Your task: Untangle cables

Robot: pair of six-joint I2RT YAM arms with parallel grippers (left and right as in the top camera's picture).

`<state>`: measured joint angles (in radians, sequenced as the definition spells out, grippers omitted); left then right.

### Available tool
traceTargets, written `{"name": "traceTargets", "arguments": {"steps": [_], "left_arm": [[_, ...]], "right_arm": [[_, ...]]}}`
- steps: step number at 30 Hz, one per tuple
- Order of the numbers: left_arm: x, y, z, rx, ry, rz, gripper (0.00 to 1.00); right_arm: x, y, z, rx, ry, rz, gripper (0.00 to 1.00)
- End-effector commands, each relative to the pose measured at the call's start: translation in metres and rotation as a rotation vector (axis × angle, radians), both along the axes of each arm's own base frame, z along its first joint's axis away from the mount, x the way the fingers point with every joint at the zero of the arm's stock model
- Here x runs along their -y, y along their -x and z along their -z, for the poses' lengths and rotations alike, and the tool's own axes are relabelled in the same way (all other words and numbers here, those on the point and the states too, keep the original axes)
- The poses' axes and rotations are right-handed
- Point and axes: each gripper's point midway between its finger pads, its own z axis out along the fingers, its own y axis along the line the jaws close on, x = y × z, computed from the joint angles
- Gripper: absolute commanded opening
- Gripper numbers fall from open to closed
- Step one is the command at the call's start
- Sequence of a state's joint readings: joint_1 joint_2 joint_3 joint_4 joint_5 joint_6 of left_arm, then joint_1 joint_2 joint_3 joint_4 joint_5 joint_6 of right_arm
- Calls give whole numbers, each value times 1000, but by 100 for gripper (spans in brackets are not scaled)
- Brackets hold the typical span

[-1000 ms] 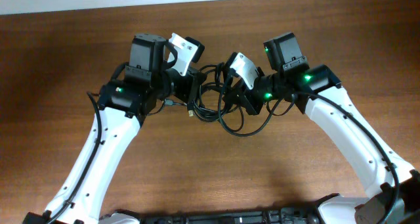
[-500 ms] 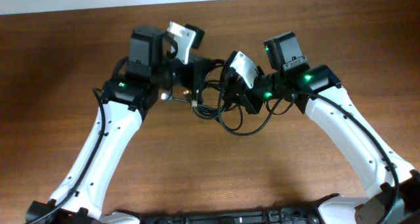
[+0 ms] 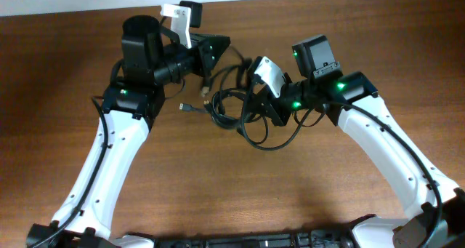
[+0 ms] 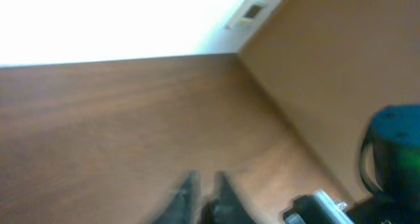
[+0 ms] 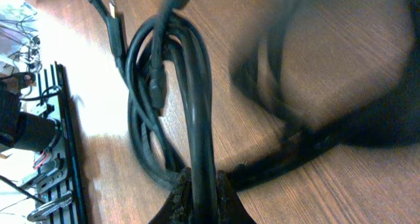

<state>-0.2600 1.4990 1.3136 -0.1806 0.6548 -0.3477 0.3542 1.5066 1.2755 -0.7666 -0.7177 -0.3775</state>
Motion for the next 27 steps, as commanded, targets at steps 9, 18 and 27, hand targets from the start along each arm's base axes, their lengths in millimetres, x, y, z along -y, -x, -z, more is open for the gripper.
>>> {"name": "traceTargets", "arguments": {"steps": [9,18,27], "left_arm": [[-19,33,67,36,-376,180,99],[-23,41,82,41,-454,233,68],[-28,32,88,42,-490,197,64]], "right_arm": [[-5,5,-8,7,-30,-29,4],[-5,5,-9,6,-34,-32,4],[-9,7,-13,8,-61,-49,4]]}}
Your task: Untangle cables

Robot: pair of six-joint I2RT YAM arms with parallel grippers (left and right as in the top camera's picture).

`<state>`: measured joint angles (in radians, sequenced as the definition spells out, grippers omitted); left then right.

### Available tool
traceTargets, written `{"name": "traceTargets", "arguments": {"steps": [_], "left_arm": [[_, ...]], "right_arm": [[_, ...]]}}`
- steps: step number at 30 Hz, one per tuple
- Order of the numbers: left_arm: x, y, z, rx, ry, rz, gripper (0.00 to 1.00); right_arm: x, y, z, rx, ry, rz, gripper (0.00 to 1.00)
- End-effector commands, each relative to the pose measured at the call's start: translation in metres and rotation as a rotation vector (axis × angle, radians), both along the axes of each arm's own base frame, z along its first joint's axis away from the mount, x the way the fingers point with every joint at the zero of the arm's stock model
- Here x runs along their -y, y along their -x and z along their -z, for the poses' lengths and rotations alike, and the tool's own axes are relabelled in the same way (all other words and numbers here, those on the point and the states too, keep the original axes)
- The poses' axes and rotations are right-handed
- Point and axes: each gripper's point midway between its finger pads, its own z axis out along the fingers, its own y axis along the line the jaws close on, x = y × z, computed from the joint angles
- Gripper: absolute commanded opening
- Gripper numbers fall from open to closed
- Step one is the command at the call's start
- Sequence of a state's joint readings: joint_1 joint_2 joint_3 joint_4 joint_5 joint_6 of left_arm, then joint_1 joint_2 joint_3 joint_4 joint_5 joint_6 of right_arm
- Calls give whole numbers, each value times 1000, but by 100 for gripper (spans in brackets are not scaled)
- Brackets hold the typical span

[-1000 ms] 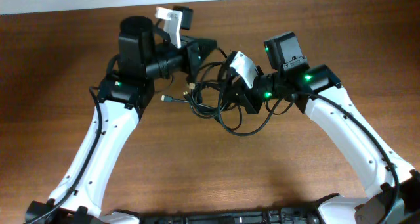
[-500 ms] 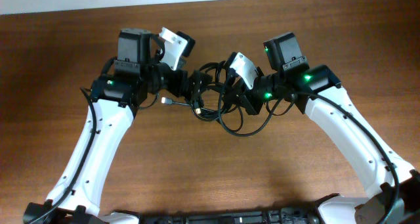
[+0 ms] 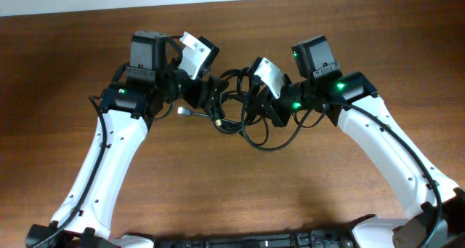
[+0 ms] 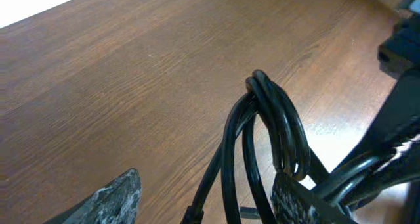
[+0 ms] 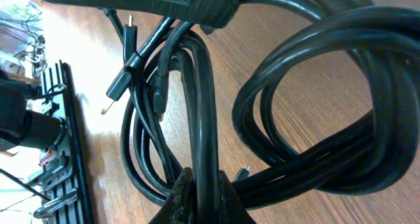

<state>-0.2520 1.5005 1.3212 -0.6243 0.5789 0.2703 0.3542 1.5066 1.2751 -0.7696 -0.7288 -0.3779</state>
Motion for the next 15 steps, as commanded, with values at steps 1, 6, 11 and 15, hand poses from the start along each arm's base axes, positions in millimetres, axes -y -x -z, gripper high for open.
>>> {"name": "traceTargets", "arguments": {"steps": [1,6,11,15], "left_arm": [[-4,-7,9,-4,-30,-12,63],[-4,-6,16,-30,-36,-12,52],[-5,-1,24,-70,-47,-11,52],[-9,14,35,-152,-68,-10,52]], "right_arm": [[-8,6,-13,13,-58,-45,4],[-12,6,-18,22,-87,-62,4],[-16,0,-25,70,-112,-70,4],[-17,-4,-29,97,-121,-70,4]]}}
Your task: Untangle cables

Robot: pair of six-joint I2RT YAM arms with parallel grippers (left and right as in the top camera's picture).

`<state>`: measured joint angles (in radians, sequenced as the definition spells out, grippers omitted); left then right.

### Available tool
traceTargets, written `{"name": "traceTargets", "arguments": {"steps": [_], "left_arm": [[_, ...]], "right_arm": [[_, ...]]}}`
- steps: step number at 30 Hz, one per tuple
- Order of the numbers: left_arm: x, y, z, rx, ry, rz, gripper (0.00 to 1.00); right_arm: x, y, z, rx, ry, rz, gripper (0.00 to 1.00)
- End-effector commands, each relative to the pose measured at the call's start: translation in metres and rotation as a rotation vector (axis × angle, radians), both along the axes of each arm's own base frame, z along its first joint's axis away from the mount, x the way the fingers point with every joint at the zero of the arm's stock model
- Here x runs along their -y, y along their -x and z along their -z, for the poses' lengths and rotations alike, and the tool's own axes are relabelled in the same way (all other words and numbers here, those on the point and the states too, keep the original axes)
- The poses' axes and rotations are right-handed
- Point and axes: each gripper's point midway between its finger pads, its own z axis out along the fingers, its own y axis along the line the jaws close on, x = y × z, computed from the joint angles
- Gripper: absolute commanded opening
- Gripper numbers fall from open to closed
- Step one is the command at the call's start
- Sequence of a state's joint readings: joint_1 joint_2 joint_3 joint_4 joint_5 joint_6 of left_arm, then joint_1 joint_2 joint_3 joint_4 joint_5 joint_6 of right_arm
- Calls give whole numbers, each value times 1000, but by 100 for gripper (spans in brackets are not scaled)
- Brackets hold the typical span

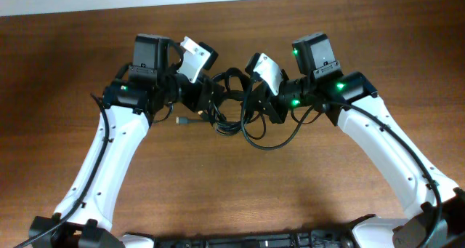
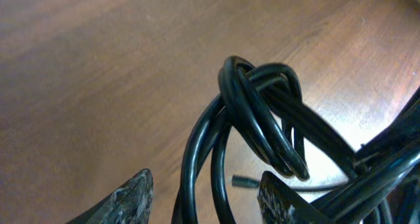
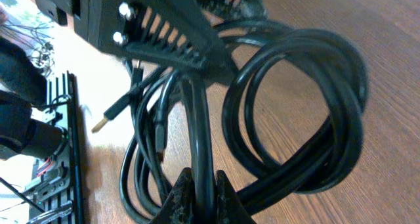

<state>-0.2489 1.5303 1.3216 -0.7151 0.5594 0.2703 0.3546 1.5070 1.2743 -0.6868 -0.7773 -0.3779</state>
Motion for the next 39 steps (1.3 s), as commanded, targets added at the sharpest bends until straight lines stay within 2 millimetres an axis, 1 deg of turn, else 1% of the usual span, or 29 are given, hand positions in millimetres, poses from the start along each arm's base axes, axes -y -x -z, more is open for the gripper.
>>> {"name": "traceTargets", "arguments": {"steps": [1,3,4,5,7,8,9,12,14,16,17,18,19,21,22,23,24,25,27,29,31,32,33,34,35,36,37,38,39], "left_arm": [[-3,8,12,-59,-28,6,52],[-5,17,17,-104,-39,8,47],[-7,22,20,-132,-46,8,42],[-8,27,23,-155,-52,7,33],[-9,30,24,-170,-56,7,25],[-9,30,25,-174,-56,8,10],[-8,31,24,-175,-49,12,1],[0,31,18,-166,-4,37,0],[1,27,15,-144,3,39,0],[-6,14,16,-94,-39,2,0],[-5,10,12,-73,-32,4,0],[2,7,-1,-46,8,26,0],[9,5,-18,-10,55,54,0],[24,5,-56,43,155,121,0],[32,8,-81,72,222,169,0],[36,10,-93,70,262,179,0],[38,11,-100,65,286,180,0],[39,10,-103,38,309,154,0],[39,9,-104,-4,330,121,0],[41,15,-110,-24,371,149,0],[32,10,-111,1,366,137,0],[24,4,-112,54,345,143,0],[14,-3,-108,117,295,139,1],[8,-11,-103,146,244,109,8],[-2,-22,-95,164,171,42,11],[-11,-30,-89,174,115,-10,24],[-14,-31,-86,171,99,-24,35],[-13,-29,-85,160,100,-23,40],[-12,-25,-82,141,96,-19,60]], "right_arm": [[-8,2,-16,39,-56,-43,4],[-9,1,-17,47,-59,-43,4],[-9,0,-17,54,-62,-43,4],[-10,-2,-19,66,-66,-44,4],[-10,-3,-21,79,-71,-44,4],[-10,-4,-21,81,-71,-43,4],[-10,-4,-21,81,-71,-43,4],[-11,-7,-24,103,-79,-44,4],[-13,-10,-28,130,-88,-45,4],[-11,-12,-26,130,-74,-33,4],[-9,-14,-22,127,-53,-16,4],[-4,-16,-16,120,-16,12,4],[0,-18,-11,112,14,32,4],[7,-20,-3,101,63,65,4],[9,-21,0,100,77,76,4],[9,-21,0,98,80,76,4],[9,-20,1,93,82,76,4],[10,-19,2,86,85,76,4],[11,-18,4,78,93,79,4],[22,-17,16,51,168,120,4],[31,-11,26,10,222,132,4],[32,-8,28,-5,228,130,4],[32,-5,30,-18,232,128,4],[32,-4,30,-22,229,124,4],[28,-1,27,-33,206,107,4],[23,3,24,-43,173,85,4],[18,7,20,-53,137,60,4],[14,10,16,-61,106,38,4],[11,12,13,-67,86,24,4]]}}
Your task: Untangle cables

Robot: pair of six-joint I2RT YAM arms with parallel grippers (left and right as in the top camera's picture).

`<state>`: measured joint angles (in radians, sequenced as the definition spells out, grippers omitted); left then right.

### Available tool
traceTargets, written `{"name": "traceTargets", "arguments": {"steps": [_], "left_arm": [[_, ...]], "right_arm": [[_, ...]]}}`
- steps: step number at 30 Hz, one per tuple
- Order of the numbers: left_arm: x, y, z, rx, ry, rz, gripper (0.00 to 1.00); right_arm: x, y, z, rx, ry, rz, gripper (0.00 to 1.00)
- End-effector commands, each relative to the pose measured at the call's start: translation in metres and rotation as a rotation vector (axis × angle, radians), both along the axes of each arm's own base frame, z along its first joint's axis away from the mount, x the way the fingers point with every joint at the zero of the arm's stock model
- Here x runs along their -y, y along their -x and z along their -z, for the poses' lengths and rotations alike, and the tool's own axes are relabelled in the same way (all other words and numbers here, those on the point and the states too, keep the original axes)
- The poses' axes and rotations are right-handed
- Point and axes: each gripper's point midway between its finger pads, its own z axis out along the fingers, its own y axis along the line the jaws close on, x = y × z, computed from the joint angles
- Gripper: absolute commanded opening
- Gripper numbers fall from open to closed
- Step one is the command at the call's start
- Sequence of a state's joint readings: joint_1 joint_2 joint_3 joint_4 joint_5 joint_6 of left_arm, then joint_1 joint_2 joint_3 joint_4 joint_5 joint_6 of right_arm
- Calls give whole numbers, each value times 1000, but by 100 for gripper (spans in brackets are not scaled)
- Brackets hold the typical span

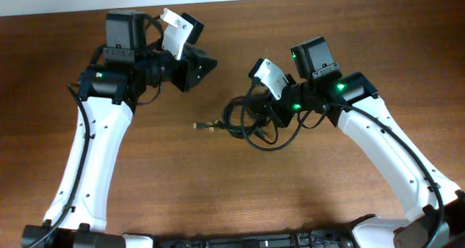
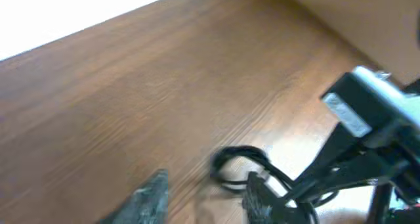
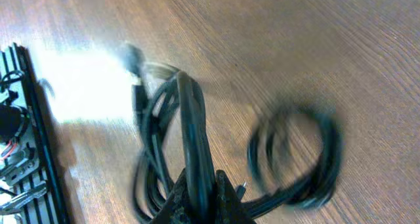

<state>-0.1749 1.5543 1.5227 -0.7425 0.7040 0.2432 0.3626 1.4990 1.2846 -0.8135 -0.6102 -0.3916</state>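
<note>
A tangle of black cables (image 1: 251, 121) lies mid-table, with a loose plug end (image 1: 201, 124) sticking out to its left. My right gripper (image 1: 270, 111) is shut on a strand of the black cables (image 3: 193, 152), with a coiled loop (image 3: 295, 155) hanging to its right. My left gripper (image 1: 203, 65) is open, raised at the back left, well apart from the tangle. In the left wrist view its fingers (image 2: 147, 194) stand spread with nothing between them, and the cables (image 2: 239, 165) lie beyond.
The brown wooden table (image 1: 218, 190) runs to a white wall along the back. A black rail (image 3: 29, 152) lies along the table's near edge in the right wrist view.
My left gripper was at the tangle with cable loops between its open fingers. Now it is drawn back up and left, free of them. The bundle lies lower, still held by the right gripper.
First my left gripper was shut and raised at the back while the right held a strand. Then the left stood open at the tangle, with loops between its fingers. Now it is away and the loops hang from the right gripper alone.
</note>
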Motion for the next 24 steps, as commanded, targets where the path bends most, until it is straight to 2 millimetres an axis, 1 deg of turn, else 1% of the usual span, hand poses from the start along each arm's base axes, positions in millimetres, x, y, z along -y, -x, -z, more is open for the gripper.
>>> {"name": "traceTargets", "arguments": {"steps": [1,3,5,6,7,8,10,12,14,15,16,18,19,20,21,22,24], "left_arm": [[-6,4,-1,6,-56,-23,99],[-7,14,8,-59,-68,-21,99],[-10,26,18,-131,-83,-17,100],[-11,31,22,-160,-89,-16,97],[-9,42,25,-168,-97,36,94],[-4,50,24,-151,-91,105,94],[7,68,26,-145,-98,209,100],[15,81,29,-133,-122,279,99],[25,91,30,-118,-138,338,99],[28,93,30,-117,-139,348,100],[28,93,32,-114,-153,349,98],[25,90,38,-109,-206,332,83],[24,90,39,-108,-213,328,70],[24,89,39,-108,-216,326,49],[24,89,39,-104,-215,326,21],[24,87,38,-98,-214,325,0],[25,87,38,-94,-213,325,0]], "right_arm": [[-13,11,-12,-33,-103,-61,4],[-18,16,-18,-49,-148,-89,4],[-19,17,-18,-50,-151,-91,4],[-19,16,-19,-47,-152,-91,4],[-20,15,-21,-38,-164,-95,4],[-22,13,-24,-24,-178,-101,4],[-27,6,-33,-12,-219,-84,4],[-30,2,-38,-5,-243,-73,4],[-36,6,-49,0,-303,-119,4],[-39,9,-53,-1,-327,-139,4],[-41,11,-57,0,-348,-157,4],[-41,11,-57,-1,-350,-158,4],[-41,11,-57,-1,-350,-158,4],[-41,11,-57,-1,-350,-158,4],[-41,11,-57,-2,-350,-158,4],[-41,11,-57,-2,-349,-157,4],[-40,12,-56,-11,-347,-156,4]]}}
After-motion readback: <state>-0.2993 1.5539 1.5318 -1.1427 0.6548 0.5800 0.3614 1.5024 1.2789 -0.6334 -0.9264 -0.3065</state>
